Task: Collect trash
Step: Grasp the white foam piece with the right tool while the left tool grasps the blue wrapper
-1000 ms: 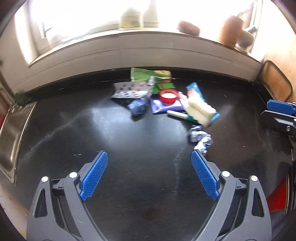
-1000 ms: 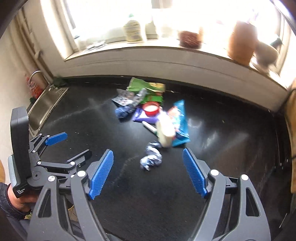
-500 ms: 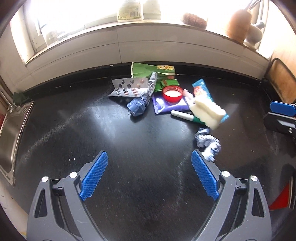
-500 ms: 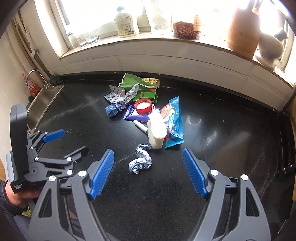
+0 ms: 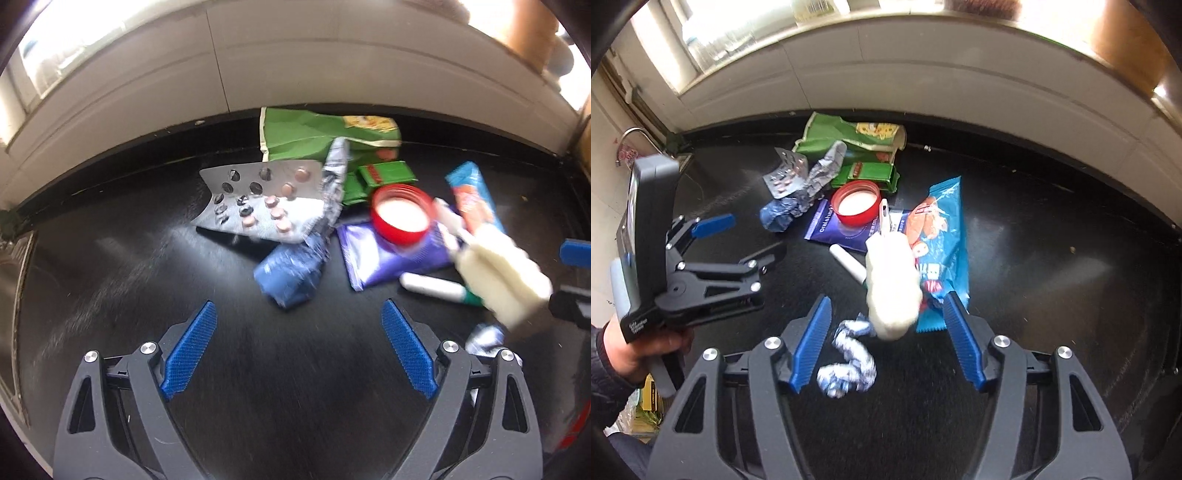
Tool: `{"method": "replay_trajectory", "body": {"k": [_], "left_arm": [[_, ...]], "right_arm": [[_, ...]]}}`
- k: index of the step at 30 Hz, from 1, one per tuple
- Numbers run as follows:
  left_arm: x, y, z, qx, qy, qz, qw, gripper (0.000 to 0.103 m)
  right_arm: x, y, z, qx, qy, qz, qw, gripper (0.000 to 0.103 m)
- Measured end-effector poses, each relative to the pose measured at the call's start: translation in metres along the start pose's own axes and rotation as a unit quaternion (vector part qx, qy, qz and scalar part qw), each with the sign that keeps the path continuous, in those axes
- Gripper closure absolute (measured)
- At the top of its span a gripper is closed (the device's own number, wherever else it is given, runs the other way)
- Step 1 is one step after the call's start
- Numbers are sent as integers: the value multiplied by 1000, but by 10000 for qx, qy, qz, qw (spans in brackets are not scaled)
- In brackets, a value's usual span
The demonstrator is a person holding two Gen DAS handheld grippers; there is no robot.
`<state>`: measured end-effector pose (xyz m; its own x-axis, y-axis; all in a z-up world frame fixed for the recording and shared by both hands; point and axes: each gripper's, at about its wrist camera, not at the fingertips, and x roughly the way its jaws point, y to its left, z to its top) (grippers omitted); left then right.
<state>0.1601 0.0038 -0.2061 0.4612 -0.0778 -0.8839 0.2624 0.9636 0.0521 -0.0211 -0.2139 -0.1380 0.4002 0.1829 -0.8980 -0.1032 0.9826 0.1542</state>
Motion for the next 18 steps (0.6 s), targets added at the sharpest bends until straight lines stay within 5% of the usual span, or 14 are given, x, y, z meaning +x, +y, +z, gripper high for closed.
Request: {"method": "replay_trajectory", "body": {"k": [8, 10, 13, 18], "left_arm": [[37, 10, 18, -46, 119, -99, 9999, 20], [37, 12, 20, -114, 68, -214, 9997, 28], [35, 8, 20, -49, 119, -117, 9998, 64], [3, -4, 8, -86, 98, -96, 9999, 69]], "right_arm": [[46, 5, 17, -266, 465, -145, 9985, 53], [50, 4, 15, -279, 532, -168, 9981, 62], [53, 2, 13, -290, 574, -179, 9978, 76], [28, 7, 6, -346, 320, -120, 9988, 81]]}}
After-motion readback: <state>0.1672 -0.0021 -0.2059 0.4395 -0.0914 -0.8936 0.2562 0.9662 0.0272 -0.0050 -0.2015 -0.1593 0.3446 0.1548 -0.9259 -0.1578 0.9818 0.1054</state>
